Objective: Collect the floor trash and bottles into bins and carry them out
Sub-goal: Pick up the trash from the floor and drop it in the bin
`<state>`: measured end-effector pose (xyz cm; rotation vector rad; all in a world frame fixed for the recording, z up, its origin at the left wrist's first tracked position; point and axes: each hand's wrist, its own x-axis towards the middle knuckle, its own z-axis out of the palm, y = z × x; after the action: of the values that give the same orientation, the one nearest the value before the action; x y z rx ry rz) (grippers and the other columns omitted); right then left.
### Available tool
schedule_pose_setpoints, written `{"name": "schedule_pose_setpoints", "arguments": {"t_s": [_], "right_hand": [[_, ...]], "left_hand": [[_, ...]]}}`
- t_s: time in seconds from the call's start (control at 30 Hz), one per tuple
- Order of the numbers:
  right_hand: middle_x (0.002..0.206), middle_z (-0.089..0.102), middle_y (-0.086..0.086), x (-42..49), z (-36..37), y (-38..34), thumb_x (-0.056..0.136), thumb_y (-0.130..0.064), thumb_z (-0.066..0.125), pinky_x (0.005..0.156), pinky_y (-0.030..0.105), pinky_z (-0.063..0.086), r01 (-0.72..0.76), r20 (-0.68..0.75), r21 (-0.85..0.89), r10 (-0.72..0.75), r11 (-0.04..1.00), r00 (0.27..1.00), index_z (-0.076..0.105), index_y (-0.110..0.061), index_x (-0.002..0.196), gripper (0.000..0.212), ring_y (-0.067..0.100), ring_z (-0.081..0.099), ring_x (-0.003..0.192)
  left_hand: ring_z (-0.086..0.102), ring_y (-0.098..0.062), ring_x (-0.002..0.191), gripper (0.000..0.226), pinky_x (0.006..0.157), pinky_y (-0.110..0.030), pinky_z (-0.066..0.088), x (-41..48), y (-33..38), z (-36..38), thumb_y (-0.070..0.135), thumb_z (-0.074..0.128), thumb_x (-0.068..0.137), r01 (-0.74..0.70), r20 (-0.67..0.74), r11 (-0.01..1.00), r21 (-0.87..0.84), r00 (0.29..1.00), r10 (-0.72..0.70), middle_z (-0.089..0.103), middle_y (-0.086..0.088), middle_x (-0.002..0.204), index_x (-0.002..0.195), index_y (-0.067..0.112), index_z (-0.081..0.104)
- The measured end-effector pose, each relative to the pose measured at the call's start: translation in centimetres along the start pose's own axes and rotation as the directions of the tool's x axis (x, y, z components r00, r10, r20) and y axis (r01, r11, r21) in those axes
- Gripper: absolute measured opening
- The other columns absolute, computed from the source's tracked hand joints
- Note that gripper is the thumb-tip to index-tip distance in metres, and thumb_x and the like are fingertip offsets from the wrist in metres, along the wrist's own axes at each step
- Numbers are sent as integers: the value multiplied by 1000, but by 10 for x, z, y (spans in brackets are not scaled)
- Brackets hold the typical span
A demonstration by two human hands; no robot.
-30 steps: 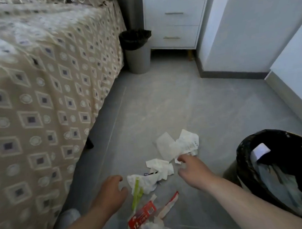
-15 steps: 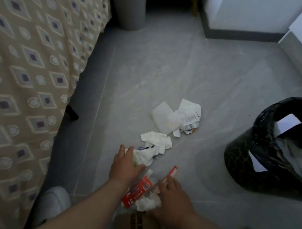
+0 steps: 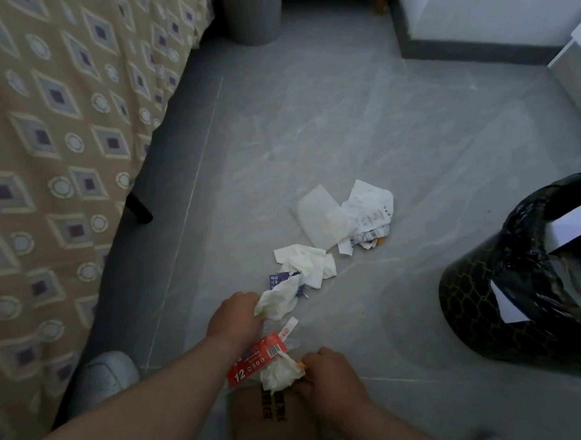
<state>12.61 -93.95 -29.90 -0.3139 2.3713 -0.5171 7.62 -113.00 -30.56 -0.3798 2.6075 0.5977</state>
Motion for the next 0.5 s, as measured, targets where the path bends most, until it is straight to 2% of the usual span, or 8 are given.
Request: {"name": "schedule_pose_setpoints", "arguments": {"t_s": [0.07,0.1,0.17,0.23,0.33,0.43,0.5], "right_hand": [[82,60,1,3,-1,0,85,-43,59,67,30,31,-34,32,126,30,991,999,59,-19,74,26,26,58,88],[69,53,-5,5,0,1,85,-42,59,65,31,32,-55,41,177,48,983,998,52,-22,63,30,24,56,81],[58,42,-7,7,-1,4,83,-40,62,62,31,31,-75,37,232,68,970,997,41,-23,55,39,19,52,72],[56,43,-5,8,-3,7,81,-37,64,61,32,31,-81,17,264,80,961,997,42,-21,55,39,15,50,69],[60,48,-2,8,-13,11,83,-28,65,63,34,35,-43,-35,292,56,955,998,53,-15,59,29,17,52,70],[57,48,-1,10,-30,12,81,-24,66,59,27,33,-5,-94,314,36,949,995,53,-20,57,28,11,50,63],[57,52,-1,12,-48,10,80,-23,67,56,20,34,-4,-136,330,52,944,989,59,-15,61,23,7,49,55]], "left_hand": [[62,-25,83,11,64,-27,43,-1,0,1,24,52,84,17,9,998,-58,1000,-16,66,-5,91,80,19,61],[62,-24,81,12,63,-27,43,-2,1,1,23,53,85,27,10,996,-81,1000,-26,67,-4,89,82,18,63],[61,-21,77,12,62,-27,44,-5,2,-1,23,54,85,45,14,990,-130,999,-43,67,-2,84,82,19,65],[60,-19,73,12,59,-27,42,-6,0,-2,22,55,85,60,16,978,-200,998,-58,64,1,77,75,21,62],[60,-19,70,17,56,-26,39,-5,-1,-7,14,58,81,75,2,946,-314,997,-78,61,2,69,66,23,56],[59,-18,64,23,53,-25,41,-1,2,-18,8,60,79,63,-36,899,-434,996,-87,60,3,64,62,23,56],[58,-16,61,21,54,-26,43,2,6,-29,6,63,78,61,-65,855,-515,992,-110,60,3,63,64,21,58]]}}
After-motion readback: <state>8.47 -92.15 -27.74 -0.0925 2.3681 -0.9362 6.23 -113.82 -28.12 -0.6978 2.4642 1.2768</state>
